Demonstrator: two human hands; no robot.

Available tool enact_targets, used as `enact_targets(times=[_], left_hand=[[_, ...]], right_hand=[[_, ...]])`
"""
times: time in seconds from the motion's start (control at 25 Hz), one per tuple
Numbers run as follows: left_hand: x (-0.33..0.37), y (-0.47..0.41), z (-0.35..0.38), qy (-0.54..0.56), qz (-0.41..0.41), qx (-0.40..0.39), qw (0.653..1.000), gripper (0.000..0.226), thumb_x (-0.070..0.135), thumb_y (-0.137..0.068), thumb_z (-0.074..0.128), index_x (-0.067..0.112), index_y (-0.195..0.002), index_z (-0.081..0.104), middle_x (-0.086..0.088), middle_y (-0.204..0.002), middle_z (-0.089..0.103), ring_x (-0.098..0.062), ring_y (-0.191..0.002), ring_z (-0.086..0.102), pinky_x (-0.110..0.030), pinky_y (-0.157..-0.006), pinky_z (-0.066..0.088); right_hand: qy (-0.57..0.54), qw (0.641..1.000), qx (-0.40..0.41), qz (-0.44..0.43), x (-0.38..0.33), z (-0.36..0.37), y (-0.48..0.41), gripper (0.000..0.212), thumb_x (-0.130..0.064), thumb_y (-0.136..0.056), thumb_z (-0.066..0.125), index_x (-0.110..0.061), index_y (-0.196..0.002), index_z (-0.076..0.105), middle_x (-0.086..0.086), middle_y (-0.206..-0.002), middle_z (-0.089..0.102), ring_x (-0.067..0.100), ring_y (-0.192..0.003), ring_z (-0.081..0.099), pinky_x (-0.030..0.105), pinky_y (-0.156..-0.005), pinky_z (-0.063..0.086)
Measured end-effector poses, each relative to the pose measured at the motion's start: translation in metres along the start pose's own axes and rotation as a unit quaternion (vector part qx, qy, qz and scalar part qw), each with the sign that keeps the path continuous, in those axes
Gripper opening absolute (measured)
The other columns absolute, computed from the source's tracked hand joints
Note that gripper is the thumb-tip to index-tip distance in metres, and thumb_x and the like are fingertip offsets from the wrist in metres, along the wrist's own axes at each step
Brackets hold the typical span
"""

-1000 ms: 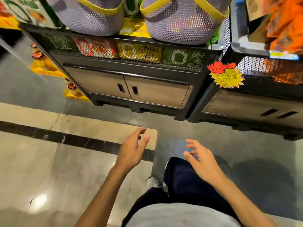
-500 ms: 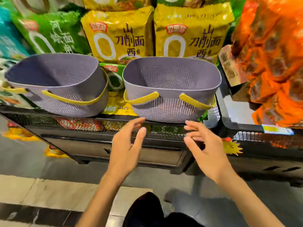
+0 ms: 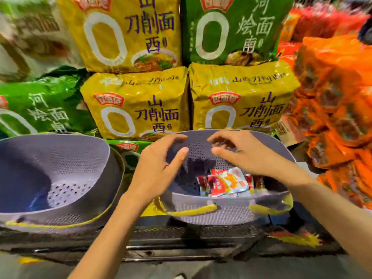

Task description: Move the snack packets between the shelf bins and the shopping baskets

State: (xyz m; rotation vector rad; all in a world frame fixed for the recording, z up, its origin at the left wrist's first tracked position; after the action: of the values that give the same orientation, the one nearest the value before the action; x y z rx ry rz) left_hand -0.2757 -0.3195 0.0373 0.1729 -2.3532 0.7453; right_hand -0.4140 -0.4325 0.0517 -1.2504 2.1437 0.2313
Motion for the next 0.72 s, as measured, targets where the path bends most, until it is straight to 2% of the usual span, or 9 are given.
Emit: enact_targets(times=[0.08, 0.16, 0.2, 0.28, 0.4, 0.48, 0.56, 0.64, 0.72], left_hand=[[-0.009, -0.011, 0.013, -0.005, -0.001, -0.06, 0.998, 0.046, 0.052, -0.086, 0.042, 0.023, -0.115, 0.061, 0.012, -0.113, 0.065, -0.005, -0.105, 0.059, -0.023, -0.091, 0.044], [-0.016, -0.013, 0.027, -0.042, -0.009, -0.128, 0.991, 0.053, 0.06, -0.083, 0.037, 0.027, -0.119, 0.058, 0.011, -0.115, 0.066, -0.007, -0.106, 0.061, -0.033, -0.09, 0.048], [-0.019, -0.013, 0.031, -0.064, -0.017, -0.148, 0.987, 0.057, 0.064, -0.081, 0.034, 0.029, -0.121, 0.056, 0.01, -0.114, 0.066, -0.008, -0.105, 0.062, -0.036, -0.088, 0.05], [-0.021, -0.012, 0.032, -0.093, -0.029, -0.157, 0.983, 0.061, 0.067, -0.079, 0.029, 0.034, -0.123, 0.053, 0.01, -0.109, 0.068, -0.01, -0.101, 0.063, -0.038, -0.083, 0.051], [-0.02, -0.013, 0.028, -0.087, -0.042, -0.138, 0.986, 0.059, 0.067, -0.079, 0.029, 0.037, -0.123, 0.053, 0.014, -0.109, 0.067, -0.007, -0.093, 0.064, -0.037, -0.08, 0.052], [-0.018, -0.013, 0.026, -0.077, -0.05, -0.132, 0.987, 0.059, 0.068, -0.079, 0.03, 0.037, -0.123, 0.053, 0.02, -0.113, 0.064, -0.005, -0.089, 0.065, -0.037, -0.081, 0.052], [-0.017, -0.012, 0.026, -0.066, -0.055, -0.133, 0.987, 0.059, 0.068, -0.079, 0.031, 0.036, -0.123, 0.054, 0.023, -0.114, 0.063, -0.005, -0.086, 0.065, -0.037, -0.082, 0.051], [-0.019, -0.012, 0.026, -0.024, -0.072, -0.128, 0.989, 0.059, 0.068, -0.078, 0.035, 0.035, -0.122, 0.055, 0.023, -0.115, 0.062, -0.002, -0.09, 0.064, -0.038, -0.083, 0.051], [-0.021, -0.015, 0.023, 0.056, -0.101, -0.103, 0.988, 0.058, 0.067, -0.076, 0.04, 0.034, -0.121, 0.056, 0.021, -0.115, 0.062, 0.002, -0.096, 0.062, -0.037, -0.085, 0.052]], right_hand=[[0.102, 0.985, -0.134, 0.03, 0.026, 0.029, -0.024, 0.034, -0.03, -0.09, 0.061, -0.015, -0.12, 0.058, -0.008, -0.09, 0.061, 0.015, -0.087, 0.058, 0.021, -0.074, 0.04], [0.201, 0.939, -0.268, 0.077, 0.062, 0.058, -0.03, 0.044, -0.038, -0.088, 0.061, -0.018, -0.126, 0.053, 0.001, -0.108, 0.062, 0.022, -0.105, 0.056, 0.025, -0.081, 0.041], [0.249, 0.911, -0.316, 0.087, 0.076, 0.069, -0.028, 0.048, -0.04, -0.086, 0.063, -0.018, -0.126, 0.052, 0.006, -0.115, 0.06, 0.026, -0.108, 0.055, 0.028, -0.082, 0.042], [0.337, 0.868, -0.36, 0.064, 0.092, 0.084, -0.023, 0.051, -0.04, -0.08, 0.066, -0.015, -0.122, 0.053, 0.01, -0.116, 0.058, 0.03, -0.103, 0.057, 0.033, -0.077, 0.045], [0.404, 0.839, -0.364, -0.006, 0.093, 0.101, -0.018, 0.042, -0.033, -0.077, 0.068, -0.01, -0.109, 0.053, 0.011, -0.113, 0.058, 0.03, -0.098, 0.058, 0.035, -0.071, 0.044], [0.41, 0.839, -0.358, -0.016, 0.09, 0.104, -0.019, 0.035, -0.032, -0.075, 0.071, -0.011, -0.098, 0.055, 0.012, -0.105, 0.06, 0.031, -0.095, 0.059, 0.035, -0.069, 0.044], [0.397, 0.85, -0.347, 0.004, 0.086, 0.094, -0.023, 0.03, -0.033, -0.076, 0.073, -0.013, -0.083, 0.051, 0.008, -0.089, 0.058, 0.029, -0.089, 0.058, 0.034, -0.066, 0.044], [0.327, 0.888, -0.321, 0.044, 0.08, 0.07, -0.027, 0.036, -0.037, -0.075, 0.075, -0.016, -0.07, 0.046, 0.0, -0.072, 0.049, 0.023, -0.077, 0.054, 0.031, -0.056, 0.035], [0.15, 0.948, -0.27, 0.077, 0.065, 0.038, -0.031, 0.028, -0.033, -0.076, 0.077, -0.014, -0.074, 0.058, -0.006, -0.068, 0.057, 0.011, -0.066, 0.057, 0.027, -0.054, 0.036]])
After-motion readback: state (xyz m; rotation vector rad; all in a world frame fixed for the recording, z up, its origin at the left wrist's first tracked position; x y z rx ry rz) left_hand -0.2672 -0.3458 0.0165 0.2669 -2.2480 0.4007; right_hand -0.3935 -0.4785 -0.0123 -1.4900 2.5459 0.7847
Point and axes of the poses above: each hand's wrist, its own y-axis away from the middle knuckle, its own z-axis out of the palm, x = y × z, the point moved 7 cm from there along -y, towards the middle knuckle
